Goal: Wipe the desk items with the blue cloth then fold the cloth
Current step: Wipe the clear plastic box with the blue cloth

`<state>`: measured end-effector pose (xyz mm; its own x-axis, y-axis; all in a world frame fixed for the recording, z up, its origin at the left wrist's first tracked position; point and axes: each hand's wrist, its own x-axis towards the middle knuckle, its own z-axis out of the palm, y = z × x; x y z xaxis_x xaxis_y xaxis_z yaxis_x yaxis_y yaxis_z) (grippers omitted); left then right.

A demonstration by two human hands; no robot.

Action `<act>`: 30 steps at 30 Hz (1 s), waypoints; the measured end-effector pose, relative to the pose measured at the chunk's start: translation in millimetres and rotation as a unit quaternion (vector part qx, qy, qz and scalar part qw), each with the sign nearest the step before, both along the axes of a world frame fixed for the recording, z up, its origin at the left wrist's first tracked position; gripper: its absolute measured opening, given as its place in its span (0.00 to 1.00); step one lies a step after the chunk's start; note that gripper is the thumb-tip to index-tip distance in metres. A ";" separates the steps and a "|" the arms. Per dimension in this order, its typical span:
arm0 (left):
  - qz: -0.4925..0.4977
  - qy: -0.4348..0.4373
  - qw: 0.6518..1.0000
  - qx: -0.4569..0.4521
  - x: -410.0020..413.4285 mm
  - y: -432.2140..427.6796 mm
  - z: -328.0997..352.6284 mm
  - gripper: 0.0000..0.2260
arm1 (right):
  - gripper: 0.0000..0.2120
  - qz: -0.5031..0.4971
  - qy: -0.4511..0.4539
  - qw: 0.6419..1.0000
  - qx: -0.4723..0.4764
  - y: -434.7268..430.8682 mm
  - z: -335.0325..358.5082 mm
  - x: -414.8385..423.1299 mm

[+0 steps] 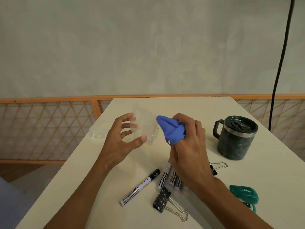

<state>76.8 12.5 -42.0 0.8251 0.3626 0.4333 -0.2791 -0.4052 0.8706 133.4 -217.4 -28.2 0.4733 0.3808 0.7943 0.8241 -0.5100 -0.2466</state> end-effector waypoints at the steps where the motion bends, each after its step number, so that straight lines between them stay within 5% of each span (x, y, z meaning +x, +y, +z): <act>1: -0.002 0.001 1.000 0.004 0.2 -0.1 -0.1 0.39 | 0.28 0.001 -0.004 1.000 -0.012 0.9 -1.9 -0.2; 12: 0.073 -0.003 0.997 0.029 -2.2 -2.8 5.3 0.40 | 0.27 0.010 -0.020 1.000 -0.014 5.6 -7.3 -5.6; 18: 0.130 -0.038 0.980 0.148 -8.6 -3.8 10.4 0.48 | 0.27 -0.009 -0.018 0.999 -0.029 6.5 -9.7 -7.2; 25: 0.184 -0.110 0.931 0.295 -9.2 -0.8 13.4 0.54 | 0.30 0.064 0.087 0.993 0.052 10.2 -15.0 -9.4; 30: 0.202 -0.138 0.914 0.325 -9.8 4.3 14.0 0.54 | 0.27 0.061 0.069 0.995 0.045 14.1 -17.4 -12.0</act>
<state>66.9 16.9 -28.0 0.5084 0.2055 0.8362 -0.1646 -0.9300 0.3287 121.4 -203.2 -45.6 0.5352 0.3733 0.7578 0.8336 -0.3787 -0.4022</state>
